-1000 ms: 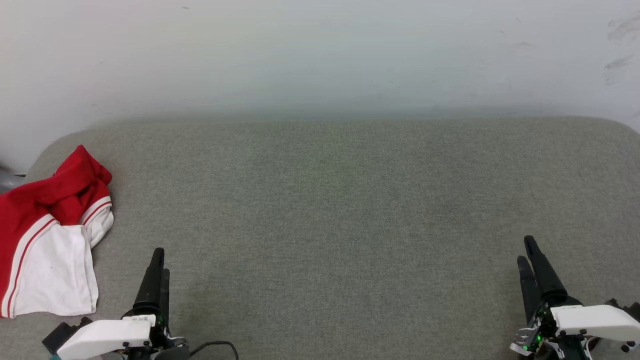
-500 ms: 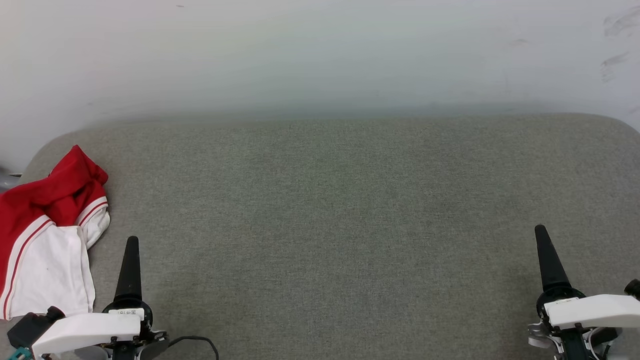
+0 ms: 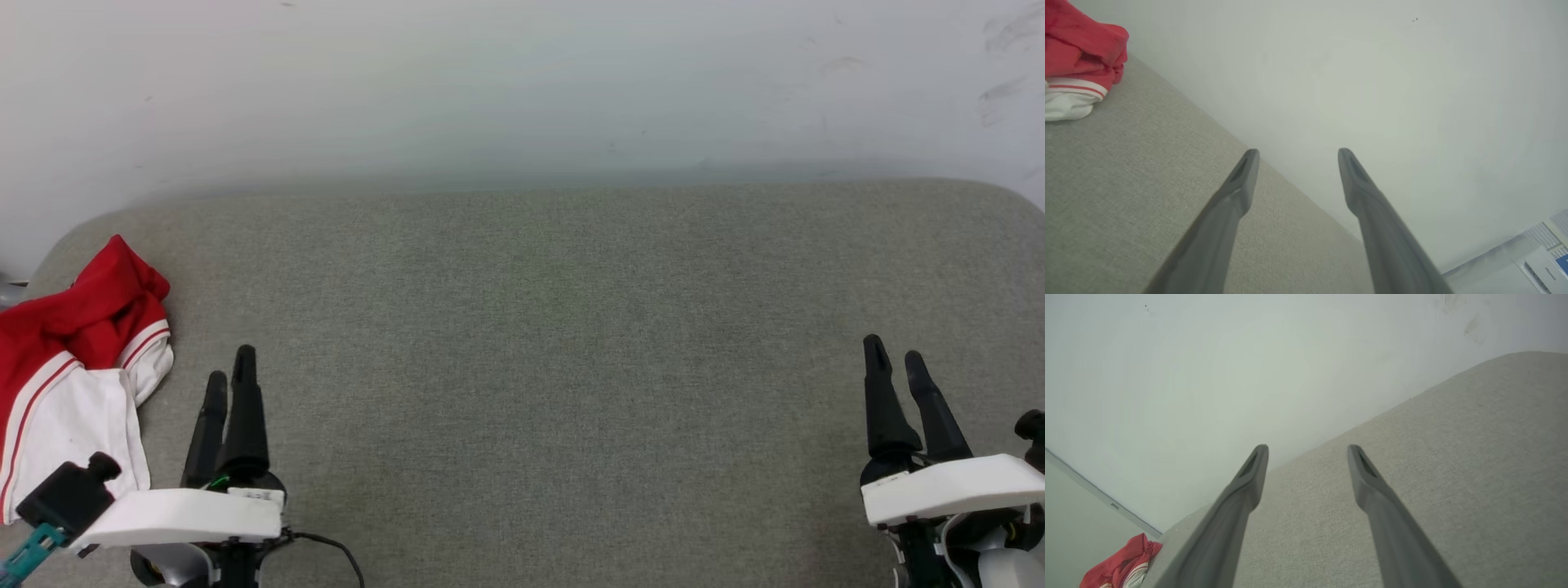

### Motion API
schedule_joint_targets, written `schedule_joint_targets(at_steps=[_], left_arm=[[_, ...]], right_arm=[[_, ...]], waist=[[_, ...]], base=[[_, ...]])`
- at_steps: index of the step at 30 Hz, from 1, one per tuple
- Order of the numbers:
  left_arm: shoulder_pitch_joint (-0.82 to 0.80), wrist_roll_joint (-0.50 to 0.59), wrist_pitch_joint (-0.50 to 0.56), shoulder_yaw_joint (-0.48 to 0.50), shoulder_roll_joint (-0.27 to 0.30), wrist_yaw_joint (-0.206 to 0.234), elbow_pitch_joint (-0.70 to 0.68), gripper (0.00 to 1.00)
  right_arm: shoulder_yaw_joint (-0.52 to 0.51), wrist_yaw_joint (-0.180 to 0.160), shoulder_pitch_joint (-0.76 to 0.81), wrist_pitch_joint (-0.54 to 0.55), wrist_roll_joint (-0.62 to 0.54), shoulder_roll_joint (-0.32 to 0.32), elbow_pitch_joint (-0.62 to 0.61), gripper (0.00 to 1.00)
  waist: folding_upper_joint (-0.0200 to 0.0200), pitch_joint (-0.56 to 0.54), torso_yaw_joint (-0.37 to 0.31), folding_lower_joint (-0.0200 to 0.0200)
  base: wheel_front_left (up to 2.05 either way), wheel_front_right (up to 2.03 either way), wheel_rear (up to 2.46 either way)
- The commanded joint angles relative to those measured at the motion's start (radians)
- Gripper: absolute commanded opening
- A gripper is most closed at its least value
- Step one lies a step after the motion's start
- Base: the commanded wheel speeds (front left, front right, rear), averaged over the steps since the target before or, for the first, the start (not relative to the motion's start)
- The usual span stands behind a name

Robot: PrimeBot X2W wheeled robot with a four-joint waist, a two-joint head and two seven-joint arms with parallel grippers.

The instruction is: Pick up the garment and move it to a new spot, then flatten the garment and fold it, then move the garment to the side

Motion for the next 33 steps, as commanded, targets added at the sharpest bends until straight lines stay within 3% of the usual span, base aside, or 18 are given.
schedule_joint_targets(at_steps=[1,17,24,33], left_arm=[[-0.004,0.041,-0.010,-0.012,0.002,0.004,-0.028,1.00],[0.034,0.399,-0.056,-0.164,0.003,0.092,-0.069,1.00],[0.039,0.503,-0.081,-0.222,0.025,0.141,-0.065,1.00],[0.041,0.595,-0.101,-0.271,0.046,0.170,-0.022,1.00]], right_arm=[[0.007,0.000,-0.027,-0.010,-0.044,-0.007,-0.021,1.00],[0.048,0.000,-0.003,-0.057,-0.325,-0.017,-0.033,1.00],[0.093,0.000,0.000,-0.081,-0.442,-0.024,-0.025,1.00],[0.112,0.000,-0.005,-0.103,-0.535,-0.017,-0.037,1.00]], waist=[[0.0000,0.000,0.000,0.0000],[0.0000,0.007,-0.010,0.0000],[0.0000,0.013,-0.015,0.0000],[0.0000,0.020,-0.018,0.0000]], base=[[0.00,0.00,0.00],[0.00,0.00,0.00],[0.00,0.00,0.00],[0.00,0.00,0.00]])
